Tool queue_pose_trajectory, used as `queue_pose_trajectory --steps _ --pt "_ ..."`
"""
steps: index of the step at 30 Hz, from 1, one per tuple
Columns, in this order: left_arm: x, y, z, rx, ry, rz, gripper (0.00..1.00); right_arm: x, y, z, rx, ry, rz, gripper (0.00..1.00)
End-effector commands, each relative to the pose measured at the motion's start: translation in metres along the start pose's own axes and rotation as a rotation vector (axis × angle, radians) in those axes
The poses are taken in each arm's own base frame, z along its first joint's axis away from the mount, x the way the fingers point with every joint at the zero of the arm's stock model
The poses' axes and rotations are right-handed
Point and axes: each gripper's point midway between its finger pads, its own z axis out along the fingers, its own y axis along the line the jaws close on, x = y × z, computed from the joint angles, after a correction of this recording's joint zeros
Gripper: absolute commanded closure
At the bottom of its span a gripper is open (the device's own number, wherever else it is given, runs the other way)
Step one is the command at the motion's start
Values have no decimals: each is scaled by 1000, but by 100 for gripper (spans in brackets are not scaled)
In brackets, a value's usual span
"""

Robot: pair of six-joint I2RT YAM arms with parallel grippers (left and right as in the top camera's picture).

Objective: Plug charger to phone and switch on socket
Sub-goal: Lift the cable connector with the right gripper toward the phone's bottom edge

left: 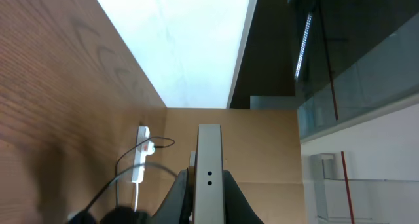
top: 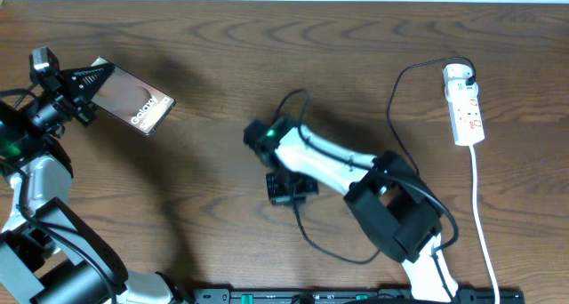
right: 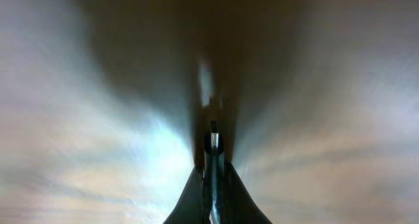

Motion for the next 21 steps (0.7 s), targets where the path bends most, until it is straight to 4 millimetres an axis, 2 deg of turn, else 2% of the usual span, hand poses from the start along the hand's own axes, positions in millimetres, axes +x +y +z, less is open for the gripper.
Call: queue_pose_trajectory --steps 1,2,3,4,5,6,7,9,14,16,21 --pt "4 -14 -1 1 17 57 93 -43 4 -29 -133 -45 -105 99" --pt "4 -14 -1 1 17 64 93 -53 22 -56 -302 -54 -202 99" --pt "4 -14 -1 1 17 73 93 -56 32 -73 -409 -59 -269 99" --pt "4 -14 -1 2 17 93 93 -53 58 -122 -720 -92 -499 99" --pt "4 -14 -1 2 17 107 93 -49 64 -143 -841 -115 -587 99" --pt "4 -14 -1 2 17 131 93 -42 65 -177 -1024 -178 -739 99" --pt "4 -14 -1 2 17 164 93 -36 58 -198 -1128 -236 -832 99" --pt "4 -14 -1 3 18 197 93 -30 47 -210 -1198 -300 -924 99" --pt "15 -14 16 10 68 278 93 -4 33 -208 -1219 -322 -1065 99" --pt "24 -13 29 17 107 316 93 8 36 -208 -1226 -320 -1124 99" --pt "64 -9 76 55 261 425 93 25 57 -201 -1216 -288 -1202 99"
